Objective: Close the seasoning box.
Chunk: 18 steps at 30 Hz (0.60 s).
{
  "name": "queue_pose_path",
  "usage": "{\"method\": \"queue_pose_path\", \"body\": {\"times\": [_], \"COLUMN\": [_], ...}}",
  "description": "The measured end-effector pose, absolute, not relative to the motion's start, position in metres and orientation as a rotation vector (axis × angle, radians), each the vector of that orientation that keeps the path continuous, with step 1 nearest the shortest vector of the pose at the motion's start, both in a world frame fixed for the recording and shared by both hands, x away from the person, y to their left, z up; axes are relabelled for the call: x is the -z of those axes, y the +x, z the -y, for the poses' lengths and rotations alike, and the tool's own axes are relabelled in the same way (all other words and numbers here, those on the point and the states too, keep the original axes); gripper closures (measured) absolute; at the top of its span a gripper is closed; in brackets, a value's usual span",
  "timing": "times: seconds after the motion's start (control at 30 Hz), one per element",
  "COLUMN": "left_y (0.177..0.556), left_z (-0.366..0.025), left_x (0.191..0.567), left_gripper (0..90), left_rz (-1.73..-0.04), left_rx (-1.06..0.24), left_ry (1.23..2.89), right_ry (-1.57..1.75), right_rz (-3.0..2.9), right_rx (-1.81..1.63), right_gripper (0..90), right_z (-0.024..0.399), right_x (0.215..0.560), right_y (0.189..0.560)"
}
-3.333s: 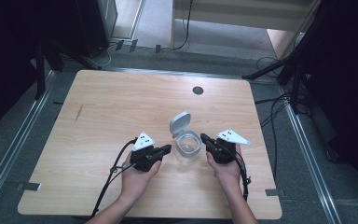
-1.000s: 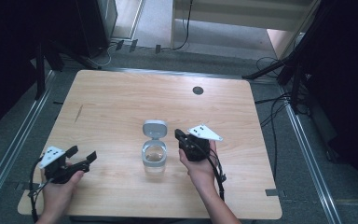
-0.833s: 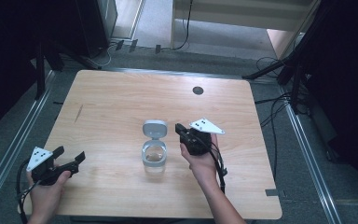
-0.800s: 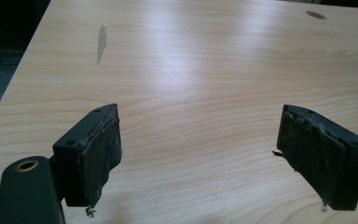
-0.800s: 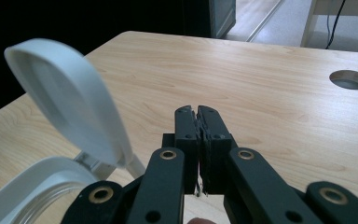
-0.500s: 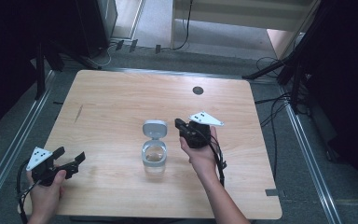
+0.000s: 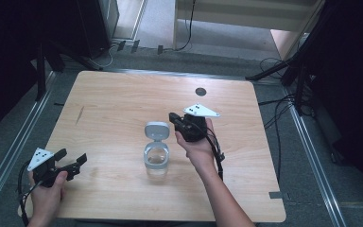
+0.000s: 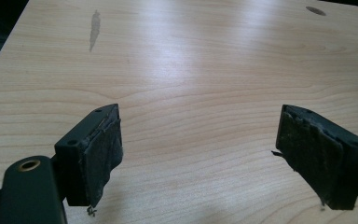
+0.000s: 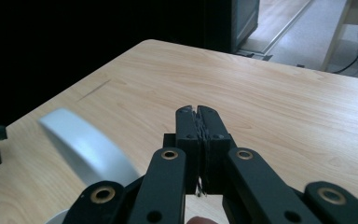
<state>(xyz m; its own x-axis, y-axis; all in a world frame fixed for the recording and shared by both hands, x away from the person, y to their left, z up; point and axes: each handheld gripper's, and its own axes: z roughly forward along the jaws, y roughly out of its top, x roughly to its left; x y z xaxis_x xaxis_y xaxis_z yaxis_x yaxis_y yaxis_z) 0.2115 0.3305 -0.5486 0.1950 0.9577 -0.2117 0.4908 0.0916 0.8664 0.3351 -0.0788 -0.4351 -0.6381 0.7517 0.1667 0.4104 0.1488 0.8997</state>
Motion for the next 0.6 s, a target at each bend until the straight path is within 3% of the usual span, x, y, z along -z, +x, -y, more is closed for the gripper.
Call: {"method": "queue_pose_path", "body": {"times": [0.6], "left_y": [0.211], "left_z": [-0.331], "left_x": [0.549], "left_gripper": [14.7], "left_rz": [-1.441], "left_rx": [-0.633], "left_ry": [1.517], "right_ry": [1.011], "right_rz": [-2.17], "right_rx": [-1.511], "right_gripper": [85.4], "right_z": [0.083], "right_x": [0.44], "right_y": [0.286]}}
